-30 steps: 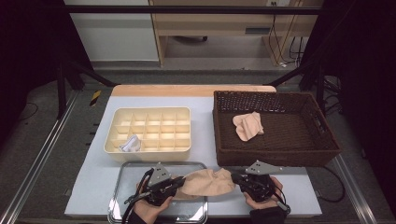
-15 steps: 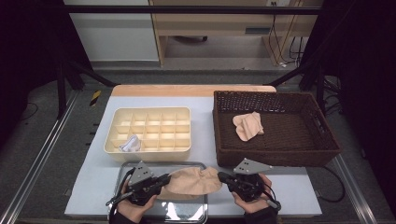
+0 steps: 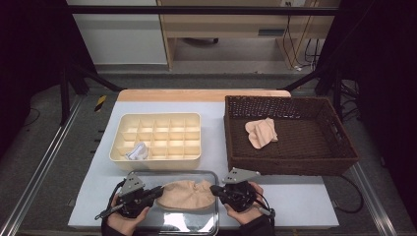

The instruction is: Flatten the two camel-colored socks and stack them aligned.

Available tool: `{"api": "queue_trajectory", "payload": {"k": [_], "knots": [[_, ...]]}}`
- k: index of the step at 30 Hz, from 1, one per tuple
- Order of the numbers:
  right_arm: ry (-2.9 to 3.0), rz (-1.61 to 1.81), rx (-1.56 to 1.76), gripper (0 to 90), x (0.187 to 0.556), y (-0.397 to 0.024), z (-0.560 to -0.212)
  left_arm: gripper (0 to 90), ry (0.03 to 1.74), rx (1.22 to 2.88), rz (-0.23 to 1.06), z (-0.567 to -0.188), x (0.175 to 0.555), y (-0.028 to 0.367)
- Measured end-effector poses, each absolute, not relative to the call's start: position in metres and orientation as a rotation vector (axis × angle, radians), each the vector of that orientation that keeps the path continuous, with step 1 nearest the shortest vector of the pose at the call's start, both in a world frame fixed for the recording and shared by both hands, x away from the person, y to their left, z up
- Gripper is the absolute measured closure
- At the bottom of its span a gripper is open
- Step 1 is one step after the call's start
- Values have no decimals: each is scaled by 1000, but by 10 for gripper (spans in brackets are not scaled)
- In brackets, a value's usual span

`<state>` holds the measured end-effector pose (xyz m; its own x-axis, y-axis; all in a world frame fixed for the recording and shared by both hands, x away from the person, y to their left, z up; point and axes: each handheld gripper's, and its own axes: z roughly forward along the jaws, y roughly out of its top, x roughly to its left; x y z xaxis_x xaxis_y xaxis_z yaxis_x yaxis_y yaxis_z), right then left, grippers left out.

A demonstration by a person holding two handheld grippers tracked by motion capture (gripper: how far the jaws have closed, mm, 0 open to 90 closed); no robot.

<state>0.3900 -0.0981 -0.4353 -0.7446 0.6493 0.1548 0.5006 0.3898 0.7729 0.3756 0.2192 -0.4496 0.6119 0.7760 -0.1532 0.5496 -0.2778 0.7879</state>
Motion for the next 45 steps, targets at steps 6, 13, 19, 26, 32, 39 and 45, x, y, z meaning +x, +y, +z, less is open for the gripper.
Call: {"api": "queue_trajectory", "payload": {"k": [6, 13, 19, 26, 32, 39, 45], "knots": [[2494, 1244, 1061, 890, 393, -97, -447, 860, 1057, 1986, 334, -454, 377, 218], [2511, 1221, 1065, 888, 393, -94, -454, 860, 1059, 1983, 327, -453, 376, 220], [2508, 1204, 1079, 888, 395, -92, -457, 859, 1051, 1970, 294, -451, 375, 222], [2501, 1228, 1066, 888, 394, -91, -454, 857, 1038, 1990, 341, -451, 369, 221], [2521, 1190, 1073, 862, 395, -85, -463, 746, 1066, 2031, 424, -461, 372, 221], [2482, 1258, 1116, 739, 394, -87, -467, 626, 1076, 2008, 439, -462, 374, 224], [2501, 1230, 1115, 694, 393, -81, -477, 684, 1091, 2056, 415, -470, 377, 223]]}}
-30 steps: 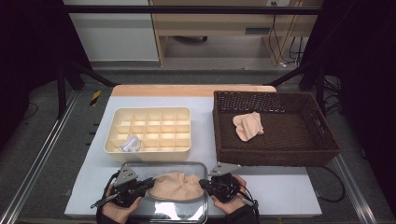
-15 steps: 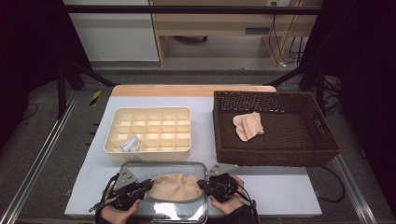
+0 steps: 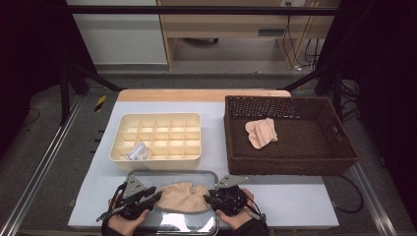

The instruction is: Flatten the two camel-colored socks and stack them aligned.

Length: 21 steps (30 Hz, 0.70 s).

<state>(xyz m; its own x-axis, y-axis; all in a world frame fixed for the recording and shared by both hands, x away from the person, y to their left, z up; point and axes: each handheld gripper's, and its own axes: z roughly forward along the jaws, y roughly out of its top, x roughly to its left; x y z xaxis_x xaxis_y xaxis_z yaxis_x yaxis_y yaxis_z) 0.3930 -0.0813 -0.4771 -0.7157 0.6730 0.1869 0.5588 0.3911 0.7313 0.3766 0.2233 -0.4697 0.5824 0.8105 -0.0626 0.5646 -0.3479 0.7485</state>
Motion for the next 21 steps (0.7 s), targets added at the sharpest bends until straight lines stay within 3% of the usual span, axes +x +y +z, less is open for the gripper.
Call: {"api": "queue_trajectory", "payload": {"k": [5, 13, 21], "knots": [[2511, 1240, 1107, 695, 391, -78, -480, 729, 1093, 2078, 405, -473, 376, 222], [2554, 1255, 1133, 860, 389, -74, -479, 831, 1090, 2081, 388, -473, 375, 221], [2506, 1202, 1153, 879, 397, -90, -469, 841, 1043, 2067, 380, -472, 372, 212]]}}
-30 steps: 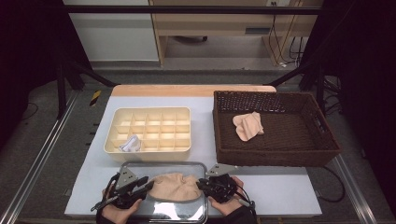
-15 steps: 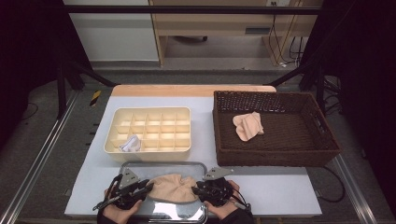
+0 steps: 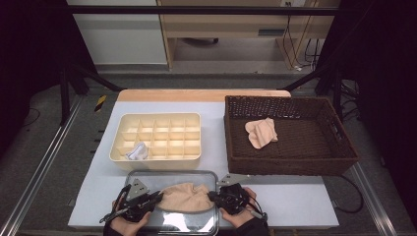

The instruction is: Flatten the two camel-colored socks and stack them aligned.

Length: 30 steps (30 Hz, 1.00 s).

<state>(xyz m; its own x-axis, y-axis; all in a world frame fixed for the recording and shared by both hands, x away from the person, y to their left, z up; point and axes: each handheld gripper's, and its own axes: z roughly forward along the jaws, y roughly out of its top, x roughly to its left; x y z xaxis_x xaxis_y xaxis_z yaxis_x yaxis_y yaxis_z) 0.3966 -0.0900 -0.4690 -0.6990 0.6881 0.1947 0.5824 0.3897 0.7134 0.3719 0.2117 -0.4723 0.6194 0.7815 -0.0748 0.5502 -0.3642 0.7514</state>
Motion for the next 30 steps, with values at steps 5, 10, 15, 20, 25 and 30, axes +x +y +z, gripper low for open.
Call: {"api": "queue_trajectory", "payload": {"k": [5, 10, 15, 20, 25, 30], "knots": [[2426, 1097, 1154, 878, 403, -103, -465, 834, 989, 2071, 369, -476, 369, 194], [2432, 1076, 1170, 850, 406, -104, -469, 816, 991, 2066, 372, -477, 369, 193], [2407, 1120, 1185, 778, 406, -109, -467, 748, 996, 2053, 377, -475, 369, 195], [2359, 1207, 1190, 710, 405, -121, -463, 640, 985, 1996, 401, -464, 368, 202], [2326, 1260, 1183, 667, 405, -132, -460, 634, 949, 1961, 424, -448, 368, 202], [2300, 1286, 1199, 622, 401, -144, -454, 659, 903, 1954, 445, -435, 371, 190]]}}
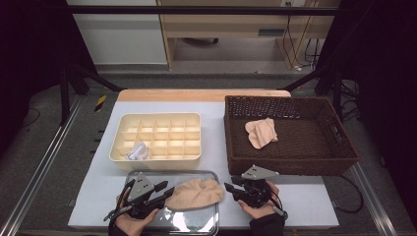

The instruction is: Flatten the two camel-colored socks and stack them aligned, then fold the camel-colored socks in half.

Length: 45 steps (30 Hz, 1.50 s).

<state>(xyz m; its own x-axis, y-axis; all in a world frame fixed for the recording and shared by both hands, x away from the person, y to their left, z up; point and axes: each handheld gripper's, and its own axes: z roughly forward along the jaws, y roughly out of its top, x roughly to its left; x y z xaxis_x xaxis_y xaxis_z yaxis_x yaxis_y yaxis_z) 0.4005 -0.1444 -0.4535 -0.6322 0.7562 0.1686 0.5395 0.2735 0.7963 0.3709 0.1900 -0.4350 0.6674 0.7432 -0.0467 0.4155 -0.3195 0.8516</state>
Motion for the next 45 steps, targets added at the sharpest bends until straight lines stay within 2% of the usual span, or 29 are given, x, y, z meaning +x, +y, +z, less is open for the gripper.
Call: {"api": "queue_trajectory", "payload": {"k": [7, 18, 27, 45], "knots": [[2275, 1293, 1239, 578, 398, -153, -455, 725, 873, 1952, 440, -435, 377, 167], [2292, 1296, 1235, 576, 397, -147, -459, 857, 843, 1990, 399, -446, 381, 143], [2312, 1300, 1241, 575, 397, -140, -463, 892, 823, 2051, 369, -459, 383, 129], [2352, 1302, 1269, 585, 401, -123, -476, 894, 848, 2128, 350, -479, 387, 123]]}}
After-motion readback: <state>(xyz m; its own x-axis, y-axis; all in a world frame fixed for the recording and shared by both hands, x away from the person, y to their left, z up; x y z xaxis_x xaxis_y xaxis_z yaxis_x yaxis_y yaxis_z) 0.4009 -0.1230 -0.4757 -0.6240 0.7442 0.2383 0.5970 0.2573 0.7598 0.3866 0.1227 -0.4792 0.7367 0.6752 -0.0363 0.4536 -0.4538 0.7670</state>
